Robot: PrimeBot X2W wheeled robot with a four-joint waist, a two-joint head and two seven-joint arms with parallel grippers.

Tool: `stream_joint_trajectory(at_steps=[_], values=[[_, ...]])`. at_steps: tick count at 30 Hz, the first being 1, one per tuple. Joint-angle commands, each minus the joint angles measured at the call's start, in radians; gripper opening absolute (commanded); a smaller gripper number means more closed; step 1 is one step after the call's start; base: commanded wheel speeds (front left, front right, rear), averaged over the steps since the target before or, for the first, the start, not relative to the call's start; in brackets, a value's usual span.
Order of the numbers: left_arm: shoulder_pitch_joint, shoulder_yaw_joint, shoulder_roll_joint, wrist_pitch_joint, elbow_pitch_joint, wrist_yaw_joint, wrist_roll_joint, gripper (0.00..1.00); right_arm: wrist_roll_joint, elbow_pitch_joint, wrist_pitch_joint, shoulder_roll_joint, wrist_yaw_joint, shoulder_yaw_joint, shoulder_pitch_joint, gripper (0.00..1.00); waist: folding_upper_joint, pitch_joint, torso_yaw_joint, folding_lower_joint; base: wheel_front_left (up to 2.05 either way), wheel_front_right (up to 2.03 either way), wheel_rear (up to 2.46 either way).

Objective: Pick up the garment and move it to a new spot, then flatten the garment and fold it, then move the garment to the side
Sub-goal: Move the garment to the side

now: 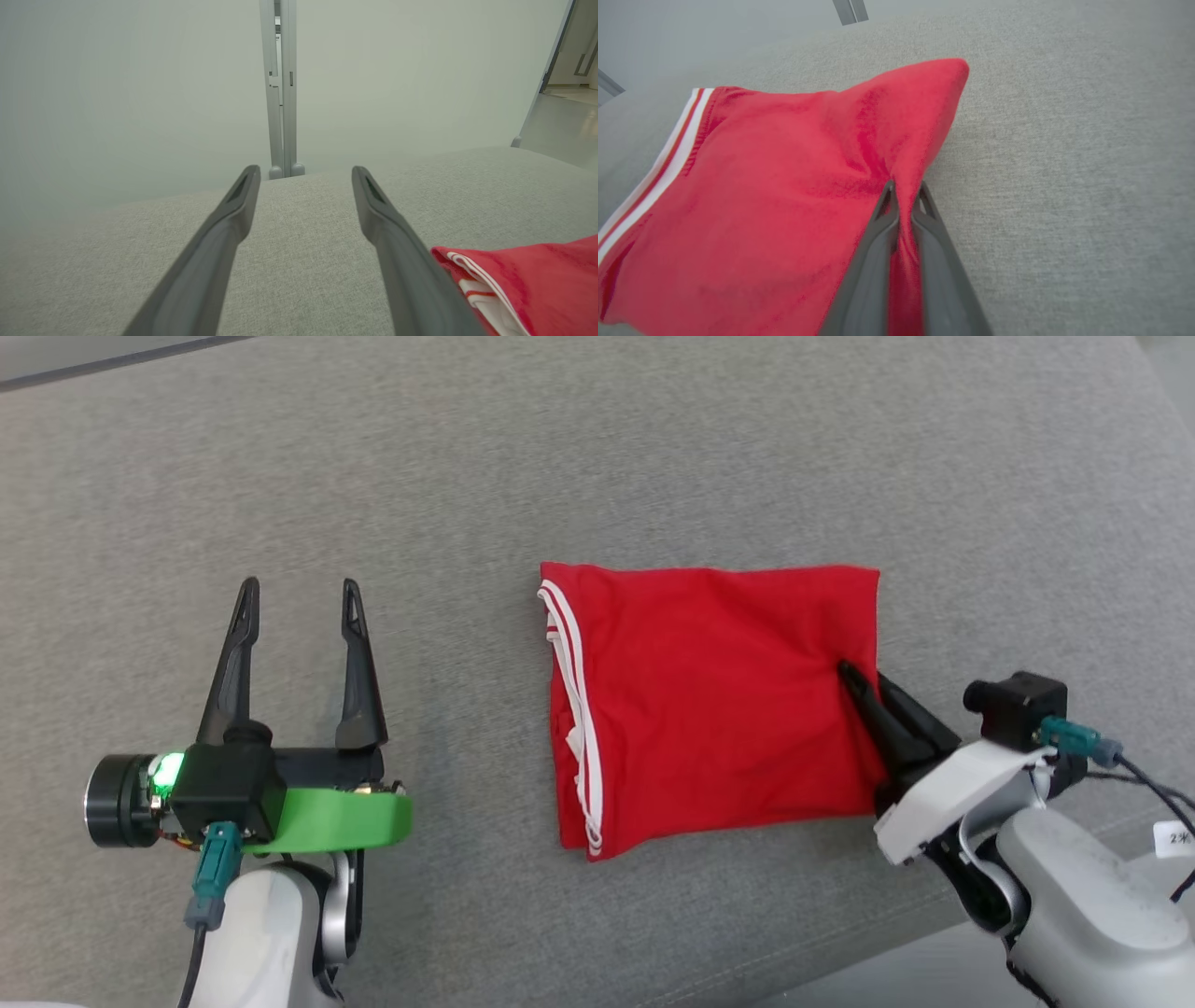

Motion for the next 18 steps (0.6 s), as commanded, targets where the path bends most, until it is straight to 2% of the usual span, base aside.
stream_joint_trajectory(at_steps=[1, 7, 13, 18], values=[[-0.026, -0.002, 0.011, 0.003, -0.006, -0.003, 0.009, 1.0, 0.011, 0.008, -0.008, -0.009, -0.002, 0.004, -0.042, 0.0, -0.0001, 0.051, -0.121, -0.0001, 0.0, 0.0, 0.0], [-0.097, -0.029, 0.016, 0.026, -0.043, -0.01, 0.034, 1.0, 0.052, 0.055, -0.013, -0.052, -0.002, -0.015, -0.219, 0.0, -0.0001, 0.148, -0.101, -0.0001, 0.0, 0.0, 0.0], [-0.18, -0.054, 0.011, 0.039, -0.074, -0.023, 0.052, 1.0, 0.082, 0.162, -0.012, -0.141, -0.002, -0.083, -0.397, 0.0, -0.0001, 0.256, -0.028, -0.0001, 0.0, 0.0, 0.0], [-0.222, -0.079, 0.002, 0.034, -0.095, -0.027, 0.064, 1.0, 0.09, 0.277, -0.012, -0.243, -0.002, -0.155, -0.492, 0.0, -0.0001, 0.32, 0.04, -0.0001, 0.0, 0.0, 0.0]])
